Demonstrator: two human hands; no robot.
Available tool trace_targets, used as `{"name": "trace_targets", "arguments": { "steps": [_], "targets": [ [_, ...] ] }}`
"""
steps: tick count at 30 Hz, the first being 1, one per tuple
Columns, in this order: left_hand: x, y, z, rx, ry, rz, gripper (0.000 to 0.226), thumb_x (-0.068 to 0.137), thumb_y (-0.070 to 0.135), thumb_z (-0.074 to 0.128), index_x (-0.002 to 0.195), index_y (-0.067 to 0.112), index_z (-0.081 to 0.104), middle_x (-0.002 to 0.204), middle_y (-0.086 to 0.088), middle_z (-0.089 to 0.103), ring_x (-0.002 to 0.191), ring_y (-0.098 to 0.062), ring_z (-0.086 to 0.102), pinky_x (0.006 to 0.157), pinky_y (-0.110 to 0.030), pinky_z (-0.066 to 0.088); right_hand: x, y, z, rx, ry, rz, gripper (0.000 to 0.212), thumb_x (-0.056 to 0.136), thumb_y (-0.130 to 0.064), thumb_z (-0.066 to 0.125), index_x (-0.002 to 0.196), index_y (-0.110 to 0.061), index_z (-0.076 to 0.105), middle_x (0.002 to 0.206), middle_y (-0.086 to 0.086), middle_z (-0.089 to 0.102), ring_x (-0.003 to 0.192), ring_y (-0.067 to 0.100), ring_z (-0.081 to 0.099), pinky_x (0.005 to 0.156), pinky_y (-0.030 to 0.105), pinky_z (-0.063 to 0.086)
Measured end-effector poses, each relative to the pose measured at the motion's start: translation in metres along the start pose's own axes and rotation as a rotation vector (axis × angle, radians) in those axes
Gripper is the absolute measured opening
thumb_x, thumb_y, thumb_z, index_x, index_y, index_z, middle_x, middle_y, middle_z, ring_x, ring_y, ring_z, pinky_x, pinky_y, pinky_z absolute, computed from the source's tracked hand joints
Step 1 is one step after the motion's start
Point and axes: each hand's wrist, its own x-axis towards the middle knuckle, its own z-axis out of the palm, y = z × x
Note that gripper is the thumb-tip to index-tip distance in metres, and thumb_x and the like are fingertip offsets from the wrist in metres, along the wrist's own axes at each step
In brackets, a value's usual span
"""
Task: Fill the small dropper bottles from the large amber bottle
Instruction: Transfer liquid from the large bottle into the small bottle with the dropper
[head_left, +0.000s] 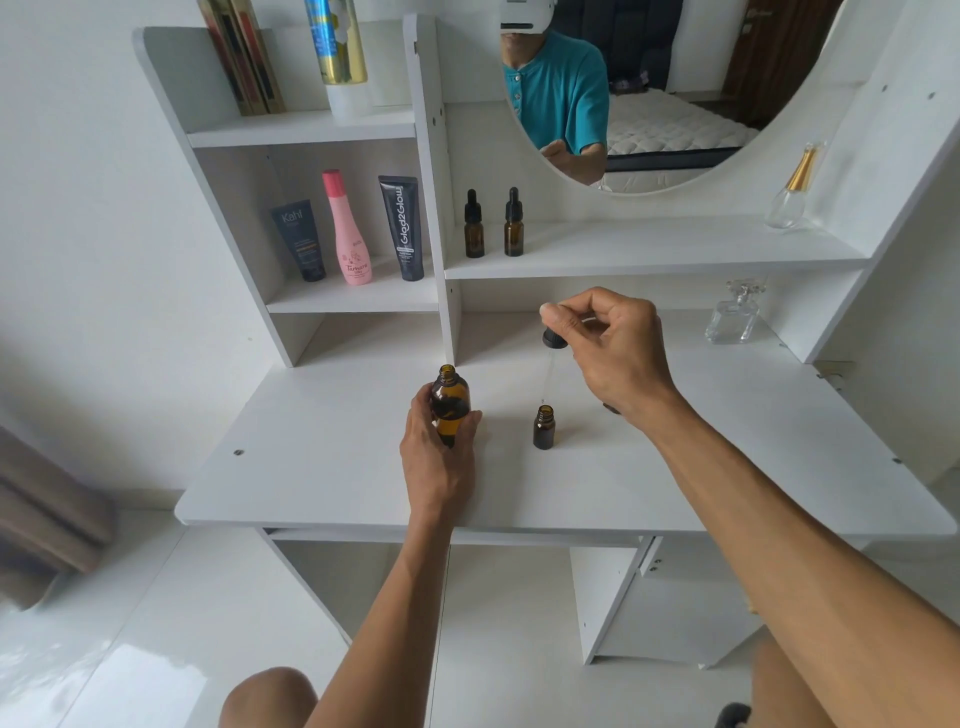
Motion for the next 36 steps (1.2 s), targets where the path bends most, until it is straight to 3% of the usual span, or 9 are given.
{"name": "trace_targets", "arguments": {
  "steps": [6, 9, 13, 18, 25, 29, 36],
  "targets": [
    [-0.001, 0.001, 0.0, -0.005, 0.005, 0.0, 0.046, 0.09, 0.026, 0.072, 0.131, 0.029, 0.051, 0.115, 0.011, 0.063, 0.098, -0.006, 0.057, 0.079, -0.013, 0.042, 0.008, -0.017, 0.01, 0.087, 0.026, -0.06, 0.011, 0.088, -0.033, 0.074, 0.087, -0.022, 0.075, 0.082, -0.015, 0.073, 0.077, 0.003, 0.068, 0.07, 0.028, 0.056],
    [-0.001, 0.001, 0.0, -0.014, 0.002, -0.004, 0.046, 0.089, 0.026, 0.072, 0.13, 0.03, 0.051, 0.115, 0.011, 0.063, 0.1, -0.008, 0.059, 0.083, -0.02, 0.044, 0.014, -0.027, 0.02, 0.116, 0.012, -0.067, 0.012, 0.087, -0.032, 0.075, 0.092, -0.021, 0.076, 0.083, -0.016, 0.073, 0.08, 0.004, 0.069, 0.071, 0.035, 0.061],
    [-0.001, 0.002, 0.0, -0.026, -0.004, -0.01, 0.048, 0.09, 0.026, 0.072, 0.132, 0.029, 0.05, 0.117, 0.01, 0.063, 0.102, -0.008, 0.059, 0.085, -0.02, 0.044, 0.024, -0.044, 0.038, 0.15, -0.016, -0.078, 0.011, 0.086, -0.029, 0.076, 0.092, -0.02, 0.077, 0.083, -0.014, 0.073, 0.082, 0.008, 0.071, 0.072, 0.043, 0.062],
    [-0.001, 0.003, -0.002, -0.028, -0.011, -0.007, 0.047, 0.09, 0.025, 0.072, 0.131, 0.03, 0.05, 0.116, 0.013, 0.061, 0.1, -0.006, 0.057, 0.076, -0.001, 0.038, 0.03, -0.055, 0.057, 0.148, -0.059, -0.102, 0.013, 0.085, -0.03, 0.077, 0.091, -0.018, 0.078, 0.079, -0.012, 0.073, 0.075, 0.004, 0.07, 0.07, 0.04, 0.062],
    [0.0, 0.001, -0.001, -0.041, -0.013, 0.001, 0.048, 0.089, 0.025, 0.072, 0.131, 0.029, 0.05, 0.119, 0.008, 0.063, 0.103, -0.01, 0.06, 0.085, -0.02, 0.045, 0.027, -0.05, 0.071, 0.115, -0.104, -0.101, 0.015, 0.085, -0.031, 0.076, 0.092, -0.018, 0.078, 0.078, -0.014, 0.072, 0.074, 0.002, 0.068, 0.07, 0.034, 0.062],
    [0.0, 0.001, -0.001, -0.044, -0.016, 0.003, 0.048, 0.09, 0.026, 0.072, 0.132, 0.028, 0.05, 0.119, 0.008, 0.064, 0.103, -0.01, 0.06, 0.087, -0.021, 0.047, 0.023, -0.04, 0.08, 0.072, -0.167, -0.117, 0.015, 0.085, -0.026, 0.077, 0.092, -0.012, 0.078, 0.078, -0.007, 0.074, 0.069, -0.001, 0.068, 0.07, 0.024, 0.059],
    [0.0, 0.0, -0.002, -0.044, -0.031, -0.003, 0.047, 0.091, 0.026, 0.071, 0.133, 0.027, 0.05, 0.119, 0.008, 0.064, 0.103, -0.01, 0.061, 0.085, -0.019, 0.048, 0.006, -0.01, 0.092, 0.021, -0.258, -0.024, 0.015, 0.085, -0.025, 0.077, 0.089, -0.011, 0.077, 0.077, -0.002, 0.075, 0.071, 0.009, 0.072, 0.074, 0.032, 0.061]
  ]
}}
